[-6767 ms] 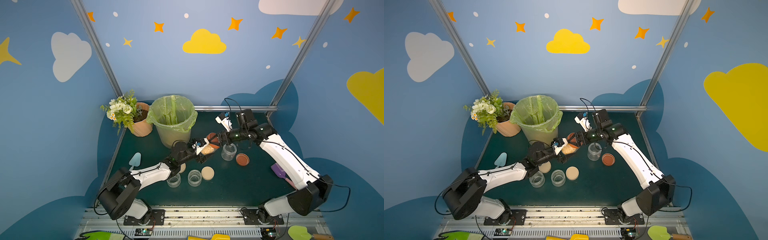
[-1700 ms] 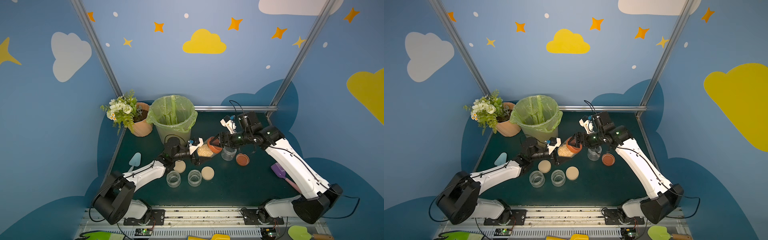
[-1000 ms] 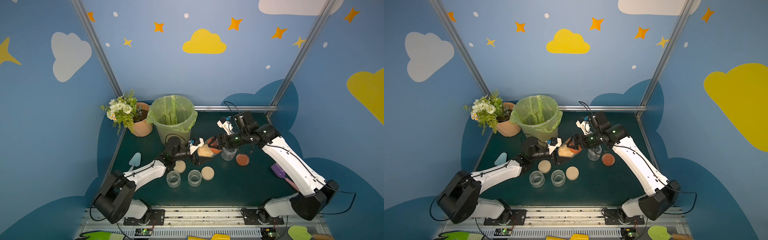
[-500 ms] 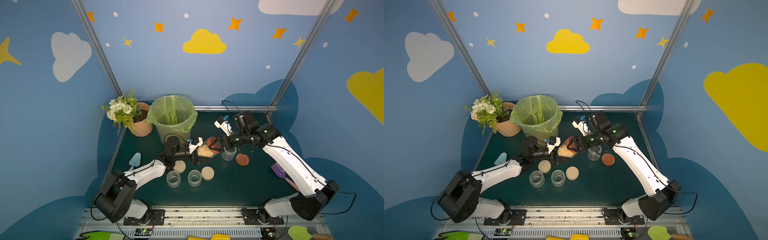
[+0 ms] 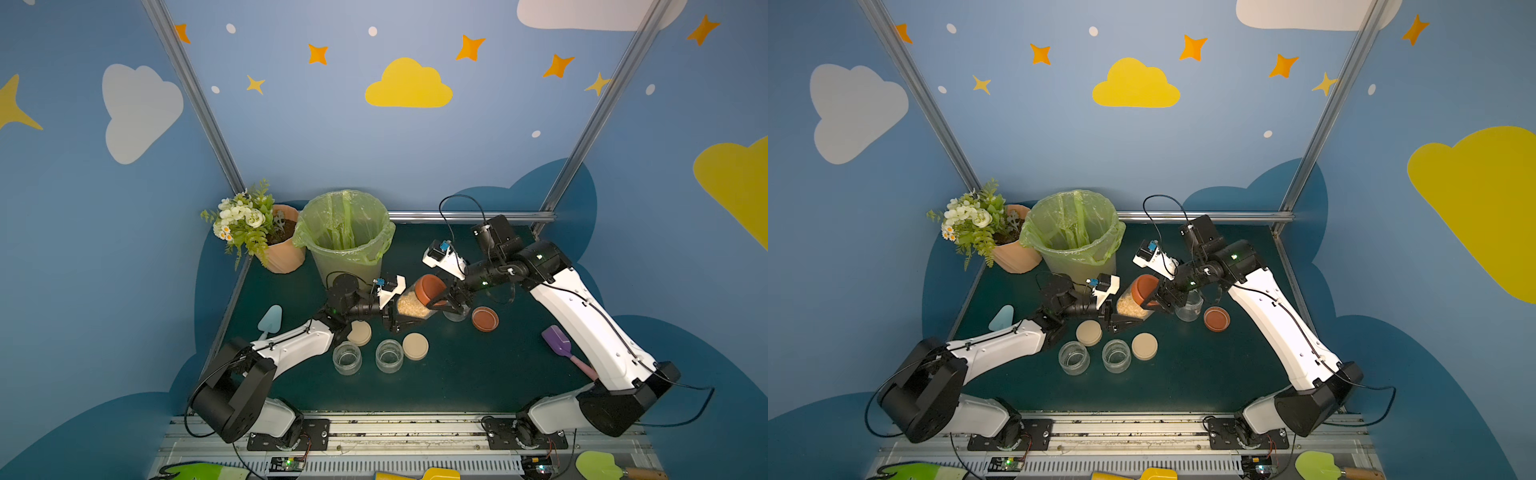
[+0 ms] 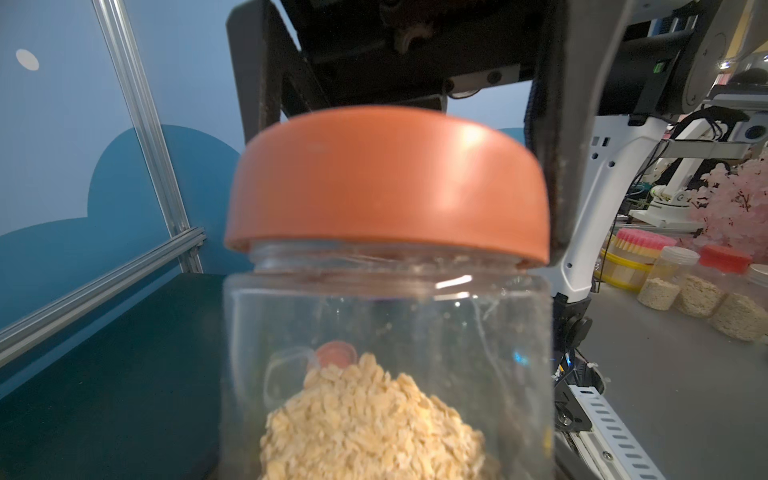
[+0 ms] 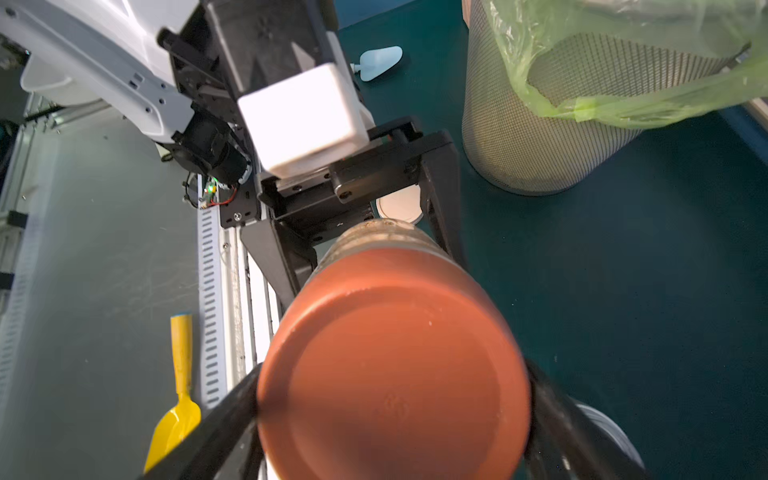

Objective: Empty expired oatmeal from jars
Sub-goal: Unscrew the lid from the jar, then open the lid of the jar.

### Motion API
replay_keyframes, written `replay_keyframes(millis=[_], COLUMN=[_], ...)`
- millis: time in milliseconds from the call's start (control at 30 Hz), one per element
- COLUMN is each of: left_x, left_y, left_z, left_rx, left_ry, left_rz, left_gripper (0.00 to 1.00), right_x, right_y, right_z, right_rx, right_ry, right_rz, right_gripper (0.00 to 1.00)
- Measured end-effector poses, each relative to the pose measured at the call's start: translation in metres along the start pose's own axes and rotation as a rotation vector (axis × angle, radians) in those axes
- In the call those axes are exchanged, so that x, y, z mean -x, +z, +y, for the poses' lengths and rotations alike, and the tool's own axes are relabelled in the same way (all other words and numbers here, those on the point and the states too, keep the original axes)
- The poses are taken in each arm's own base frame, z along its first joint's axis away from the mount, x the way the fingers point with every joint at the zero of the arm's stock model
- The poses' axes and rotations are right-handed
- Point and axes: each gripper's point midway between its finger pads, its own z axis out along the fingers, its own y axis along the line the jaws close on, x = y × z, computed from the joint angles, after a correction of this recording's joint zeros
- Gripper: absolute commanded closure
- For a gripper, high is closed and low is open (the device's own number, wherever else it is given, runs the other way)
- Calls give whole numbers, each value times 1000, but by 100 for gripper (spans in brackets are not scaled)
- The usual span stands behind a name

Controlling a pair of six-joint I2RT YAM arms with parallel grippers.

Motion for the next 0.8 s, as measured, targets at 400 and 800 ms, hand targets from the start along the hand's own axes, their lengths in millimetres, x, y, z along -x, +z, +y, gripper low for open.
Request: replay_keyframes(millis=[400, 800], left_x=[-9, -35], left_y=[-2, -44], left_z=[3, 12], left_rx=[27, 214], left_ry=[-47, -108], left_rz=[13, 42], left_gripper=[96, 97], right_x=[6, 5], right_y=[-16, -35], right_z=[-6, -62], right_rx=[-31, -170], right_ry=[-191, 12], right_rz=[-113, -245], right_gripper=[45, 42])
